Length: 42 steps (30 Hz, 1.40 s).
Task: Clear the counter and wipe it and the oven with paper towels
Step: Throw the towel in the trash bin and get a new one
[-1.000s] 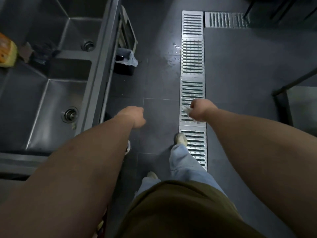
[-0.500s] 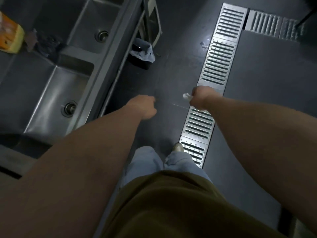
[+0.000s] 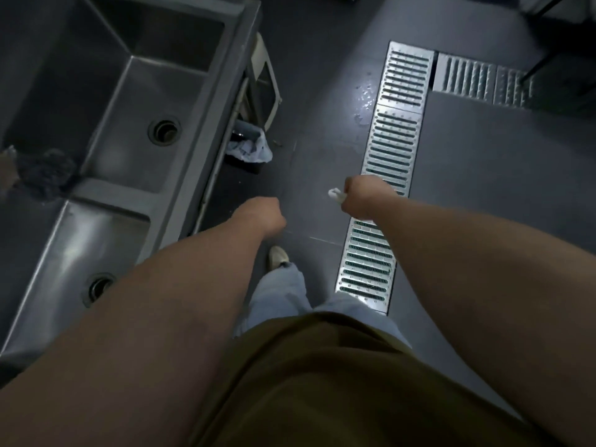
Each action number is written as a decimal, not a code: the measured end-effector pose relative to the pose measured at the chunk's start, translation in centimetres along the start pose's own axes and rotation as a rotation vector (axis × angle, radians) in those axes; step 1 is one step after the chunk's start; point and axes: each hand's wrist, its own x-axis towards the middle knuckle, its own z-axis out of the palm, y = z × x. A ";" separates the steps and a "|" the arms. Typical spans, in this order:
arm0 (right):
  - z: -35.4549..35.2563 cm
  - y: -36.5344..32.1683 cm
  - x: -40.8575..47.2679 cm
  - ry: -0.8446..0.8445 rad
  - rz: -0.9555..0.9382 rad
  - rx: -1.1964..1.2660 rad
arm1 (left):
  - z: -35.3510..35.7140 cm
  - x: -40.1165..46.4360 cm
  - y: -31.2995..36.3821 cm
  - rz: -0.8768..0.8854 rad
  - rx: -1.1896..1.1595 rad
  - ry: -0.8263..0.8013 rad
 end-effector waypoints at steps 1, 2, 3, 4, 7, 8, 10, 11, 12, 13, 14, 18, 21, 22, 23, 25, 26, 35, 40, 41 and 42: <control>-0.8 0.1 1.2 0.007 0.014 0.000 | -1.1 1.2 0.2 0.000 -0.002 0.006; -1.6 -0.1 2.5 0.019 0.025 0.004 | -2.3 2.2 0.4 -0.003 0.001 0.016; -2.4 -0.3 3.7 0.030 0.030 0.012 | -3.4 3.3 0.4 -0.005 0.002 0.026; -3.0 -0.6 4.9 0.038 0.024 0.017 | -4.5 4.3 0.3 -0.009 0.003 0.039; -4.4 -1.5 8.1 0.035 -0.011 0.036 | -6.9 6.8 -0.2 -0.051 0.009 0.044; -4.8 -1.7 9.1 0.032 -0.021 0.039 | -7.3 7.6 -0.2 -0.068 0.013 0.040; -5.4 -1.6 11.4 0.011 -0.027 0.038 | -8.2 9.2 -0.3 -0.112 0.012 0.026; -5.5 -1.5 12.6 -0.003 -0.036 0.033 | -8.4 10.0 -0.3 -0.143 0.003 0.021; -5.6 -1.3 13.8 -0.011 -0.051 0.025 | -8.6 10.9 -0.2 -0.174 -0.016 0.022; -5.6 -1.1 15.0 -0.021 -0.066 0.021 | -8.6 11.9 -0.2 -0.199 -0.044 0.028; -5.7 -0.9 16.2 -0.033 -0.078 0.017 | -8.6 12.7 -0.1 -0.221 -0.070 0.037; -5.1 1.1 21.1 -0.096 -0.101 0.016 | -7.9 16.8 -0.2 -0.302 -0.109 0.031; -4.1 2.7 24.6 -0.106 -0.123 0.013 | -7.3 20.5 -0.6 -0.382 -0.126 0.017; -3.8 3.1 25.8 -0.111 -0.123 0.011 | -7.3 21.7 -0.6 -0.398 -0.138 0.020; -3.5 3.4 27.0 -0.119 -0.122 0.007 | -7.3 23.0 -0.6 -0.408 -0.151 0.025; -2.6 3.7 29.6 -0.134 -0.125 0.003 | -7.3 25.6 -0.6 -0.408 -0.179 0.044; -2.0 3.7 31.0 -0.136 -0.129 0.008 | -7.2 27.1 -0.7 -0.405 -0.194 0.060; 7.1 3.9 42.6 -0.104 -0.169 0.013 | -2.0 40.2 -4.1 -0.484 -0.248 0.172; 13.2 4.3 48.3 -0.067 -0.195 -0.017 | 1.8 46.7 -7.0 -0.543 -0.281 0.212; 14.3 4.2 49.4 -0.063 -0.206 -0.021 | 2.5 47.9 -7.6 -0.545 -0.282 0.220; 15.3 3.9 50.4 -0.058 -0.219 -0.021 | 3.2 49.1 -8.2 -0.548 -0.285 0.231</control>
